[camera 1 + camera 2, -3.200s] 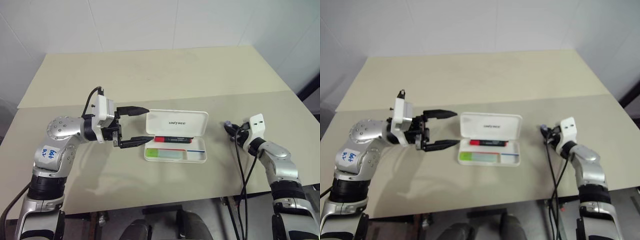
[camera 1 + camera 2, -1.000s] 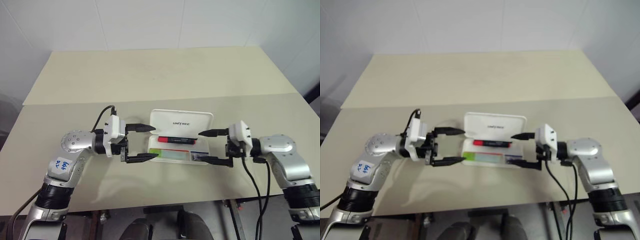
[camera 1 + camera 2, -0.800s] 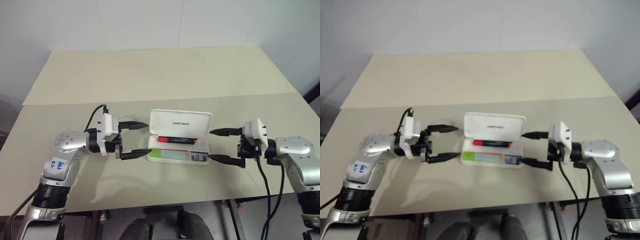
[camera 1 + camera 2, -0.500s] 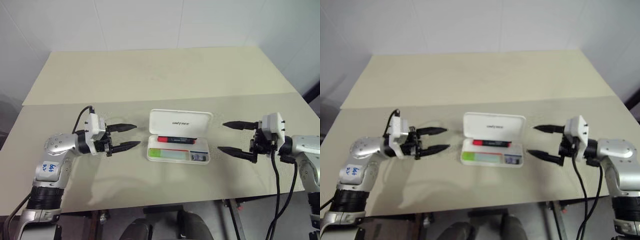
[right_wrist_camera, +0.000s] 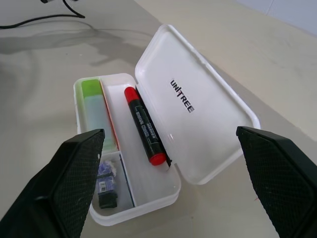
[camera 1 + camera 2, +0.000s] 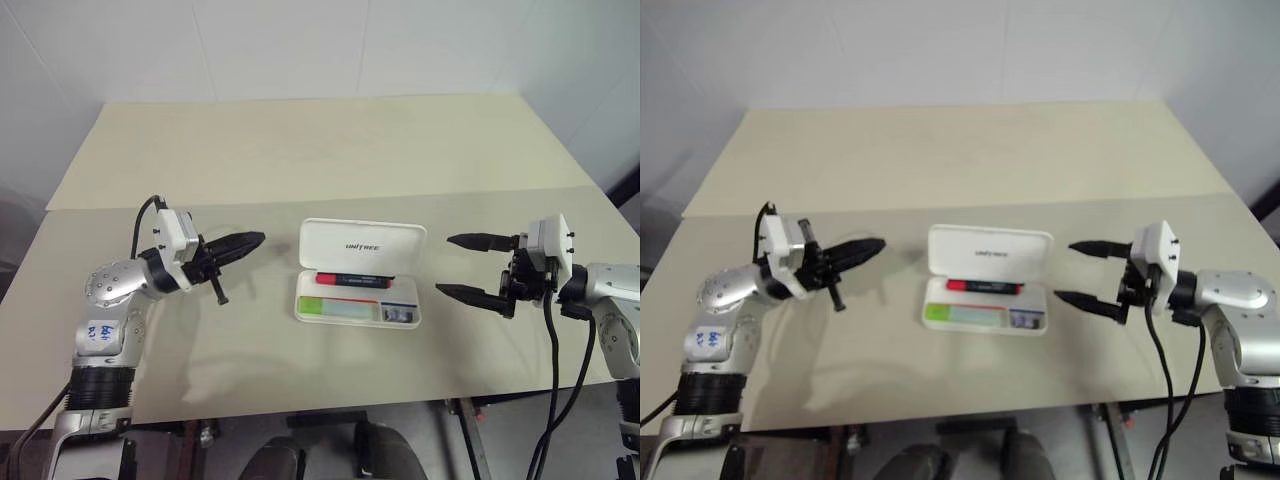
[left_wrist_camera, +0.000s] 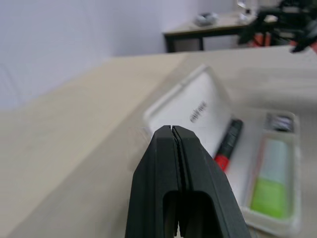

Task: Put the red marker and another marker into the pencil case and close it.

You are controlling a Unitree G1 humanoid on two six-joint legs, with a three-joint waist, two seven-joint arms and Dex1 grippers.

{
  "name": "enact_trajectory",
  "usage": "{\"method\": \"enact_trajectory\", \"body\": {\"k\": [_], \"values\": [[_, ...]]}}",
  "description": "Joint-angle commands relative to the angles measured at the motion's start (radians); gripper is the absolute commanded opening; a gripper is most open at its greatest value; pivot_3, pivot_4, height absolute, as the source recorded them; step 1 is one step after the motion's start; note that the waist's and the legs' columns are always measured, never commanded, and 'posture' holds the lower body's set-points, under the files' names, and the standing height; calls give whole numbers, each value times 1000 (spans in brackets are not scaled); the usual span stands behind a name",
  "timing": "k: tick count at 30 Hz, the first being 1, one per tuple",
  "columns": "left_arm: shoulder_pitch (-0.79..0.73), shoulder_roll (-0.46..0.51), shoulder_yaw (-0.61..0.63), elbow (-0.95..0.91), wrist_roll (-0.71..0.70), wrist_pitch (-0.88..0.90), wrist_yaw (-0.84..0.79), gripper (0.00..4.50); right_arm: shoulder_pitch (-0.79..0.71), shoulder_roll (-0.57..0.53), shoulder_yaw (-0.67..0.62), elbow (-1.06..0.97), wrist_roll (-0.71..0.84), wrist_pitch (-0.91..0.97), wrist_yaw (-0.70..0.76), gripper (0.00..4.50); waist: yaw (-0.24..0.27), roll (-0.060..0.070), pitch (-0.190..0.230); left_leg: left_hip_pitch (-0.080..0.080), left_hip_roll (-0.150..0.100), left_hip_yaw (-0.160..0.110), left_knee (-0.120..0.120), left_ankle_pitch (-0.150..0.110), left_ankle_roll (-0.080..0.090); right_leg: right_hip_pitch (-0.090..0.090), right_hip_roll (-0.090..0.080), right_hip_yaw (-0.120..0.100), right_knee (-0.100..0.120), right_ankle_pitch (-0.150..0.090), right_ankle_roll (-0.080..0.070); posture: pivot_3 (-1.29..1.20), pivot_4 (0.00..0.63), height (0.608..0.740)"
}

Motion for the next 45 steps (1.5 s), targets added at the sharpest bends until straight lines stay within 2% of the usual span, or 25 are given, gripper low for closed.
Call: {"method": "enact_trajectory", "body": {"k": [1,4,7,12,22,27,32,36,43,45], "values": [[-68,-55,-22,68,91,-12,151,40,-5,-1,-6,-30,2,-11,-11,4500,4,0,0,0,0,0,0,0,0,0,0,0,0,0,0,0,150,740],[-113,-108,-78,144,142,58,206,40,-7,8,1,-42,2,-8,-24,4500,10,-1,-1,0,-1,0,1,0,0,0,0,0,0,0,0,0,150,740],[-154,-155,-144,220,165,56,166,40,-14,20,11,-49,-2,-8,-35,4500,12,-1,-1,0,-1,0,1,0,0,-1,0,0,1,0,0,0,150,740],[-203,-187,-183,255,154,32,88,40,-22,28,22,-55,-2,-9,-49,4500,12,-1,0,-2,-1,0,1,0,0,-2,-1,-3,1,0,0,0,150,740],[-183,-97,-191,170,139,-36,-105,40,-1,32,13,-80,11,-3,-70,4500,12,-1,0,-2,0,0,2,0,0,-2,-1,-3,1,0,0,0,150,740],[-213,-59,-261,151,181,-107,-222,40,0,27,0,-94,49,43,-80,4500,17,-1,0,-2,-1,0,2,0,0,-2,-2,-4,1,0,0,0,150,740],[-243,-75,-366,120,208,-123,-313,40,-9,8,-37,-133,161,191,-100,4500,17,-1,0,-4,-1,-1,2,0,0,-2,-2,-5,0,0,0,0,150,740],[-245,-88,-414,99,227,-116,-328,40,7,-28,-55,-164,214,285,-84,4500,15,-1,0,-4,-1,-1,2,0,0,-2,-2,-5,0,0,0,0,150,740],[-224,-114,-466,83,301,-45,-255,40,82,-95,-55,-168,151,244,-23,4500,18,-1,-1,-5,-1,0,3,0,0,-2,-2,-5,-1,0,0,0,150,740],[-220,-97,-496,93,371,-56,-226,40,91,-95,-58,-173,145,236,-24,4500,18,-1,-1,-5,-1,0,4,0,0,-2,-2,-5,-1,0,0,0,150,740]]}}
